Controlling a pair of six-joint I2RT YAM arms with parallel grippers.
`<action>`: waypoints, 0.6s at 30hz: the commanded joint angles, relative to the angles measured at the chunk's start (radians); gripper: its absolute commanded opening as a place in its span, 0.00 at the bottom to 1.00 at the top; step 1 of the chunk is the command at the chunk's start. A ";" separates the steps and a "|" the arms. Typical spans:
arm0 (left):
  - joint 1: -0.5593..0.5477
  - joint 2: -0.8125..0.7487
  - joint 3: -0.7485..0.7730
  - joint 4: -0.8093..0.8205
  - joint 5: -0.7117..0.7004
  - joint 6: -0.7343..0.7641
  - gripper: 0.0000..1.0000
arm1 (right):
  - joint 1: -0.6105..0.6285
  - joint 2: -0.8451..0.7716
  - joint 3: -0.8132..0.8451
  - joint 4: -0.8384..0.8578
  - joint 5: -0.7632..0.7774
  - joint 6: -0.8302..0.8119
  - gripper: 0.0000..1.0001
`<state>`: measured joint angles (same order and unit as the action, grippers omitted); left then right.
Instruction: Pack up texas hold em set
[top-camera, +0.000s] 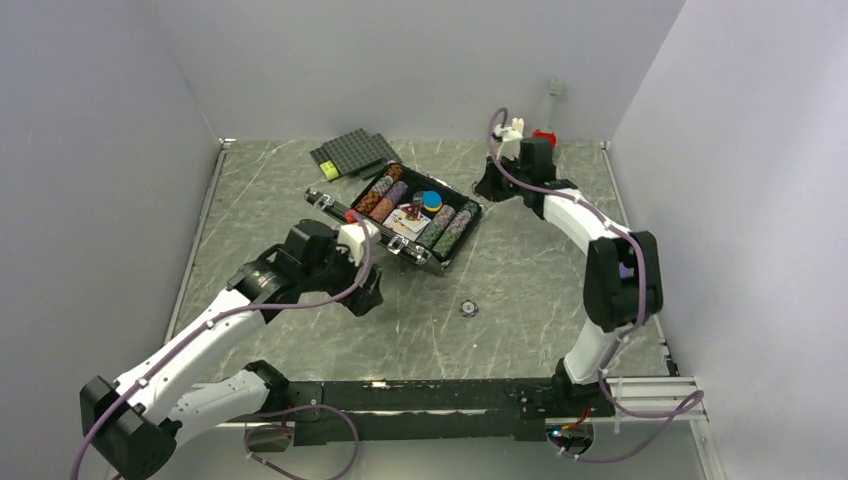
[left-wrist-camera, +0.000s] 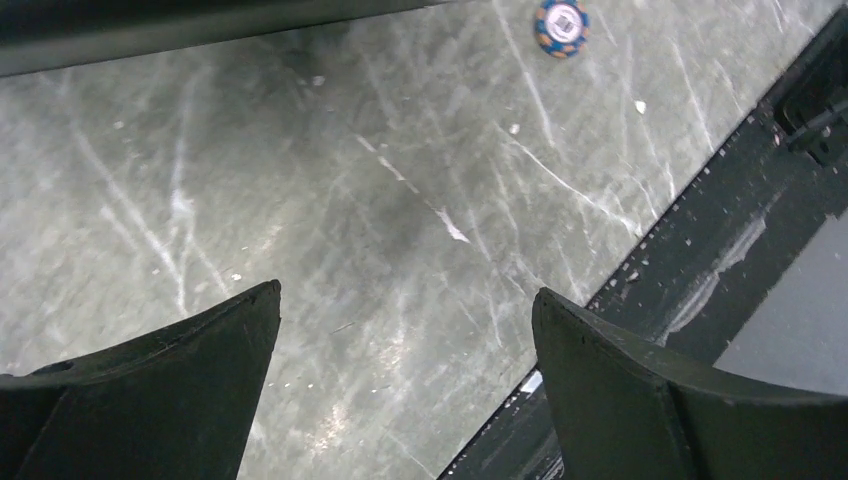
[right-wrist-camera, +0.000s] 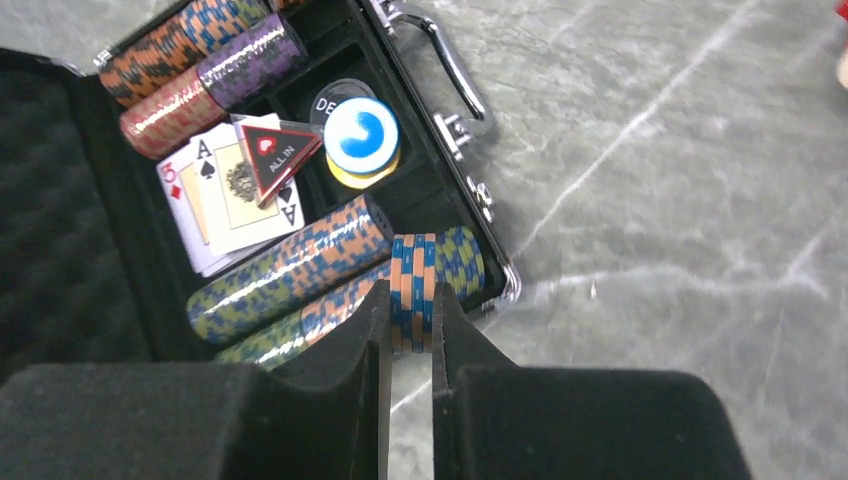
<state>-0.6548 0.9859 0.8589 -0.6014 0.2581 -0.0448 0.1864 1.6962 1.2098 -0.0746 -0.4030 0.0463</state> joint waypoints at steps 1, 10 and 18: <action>0.107 -0.059 -0.018 -0.025 0.018 0.022 0.99 | 0.055 0.134 0.173 -0.070 -0.030 -0.203 0.00; 0.328 -0.192 -0.094 0.026 -0.073 -0.024 0.99 | 0.143 0.345 0.341 -0.149 0.083 -0.381 0.00; 0.365 -0.188 -0.095 0.023 -0.107 -0.022 0.99 | 0.169 0.412 0.385 -0.187 0.107 -0.423 0.00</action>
<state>-0.2985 0.7883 0.7586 -0.6022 0.1844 -0.0494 0.3447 2.0975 1.5597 -0.2459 -0.3199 -0.3180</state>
